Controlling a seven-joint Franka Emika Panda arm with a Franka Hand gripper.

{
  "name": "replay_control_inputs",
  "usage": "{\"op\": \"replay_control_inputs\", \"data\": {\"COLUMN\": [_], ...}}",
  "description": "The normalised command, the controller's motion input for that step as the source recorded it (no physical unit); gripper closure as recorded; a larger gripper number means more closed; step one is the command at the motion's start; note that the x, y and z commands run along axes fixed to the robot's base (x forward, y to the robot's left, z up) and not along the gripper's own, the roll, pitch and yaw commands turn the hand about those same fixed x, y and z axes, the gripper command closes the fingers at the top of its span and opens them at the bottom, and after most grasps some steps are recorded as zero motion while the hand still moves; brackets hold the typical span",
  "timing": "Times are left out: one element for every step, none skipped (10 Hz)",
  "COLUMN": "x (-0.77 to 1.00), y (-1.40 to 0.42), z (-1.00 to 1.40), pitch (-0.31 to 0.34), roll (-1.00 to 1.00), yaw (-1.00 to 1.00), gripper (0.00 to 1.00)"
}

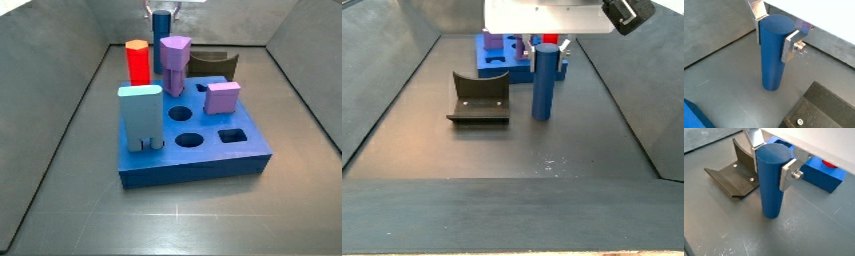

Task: Pick up the round object. Move up. Move to above the board. Insert the round object.
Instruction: Pick up the round object.

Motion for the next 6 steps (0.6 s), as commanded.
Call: {"op": "replay_control_inputs", "data": {"x": [0.00,0.00,0.00,0.00,0.00,0.00], "y": [0.00,0.00,0.00,0.00,0.00,0.00], "z": [0.00,0.00,0.00,0.00,0.00,0.00], "pitch": [0.000,0.000,0.000,0.000,0.000,0.000], "roll": [0.00,0.00,0.00,0.00,0.00,0.00], "yaw": [0.00,0.00,0.00,0.00,0.00,0.00], "gripper": [1.00,1.00,1.00,1.00,1.00,1.00]}}
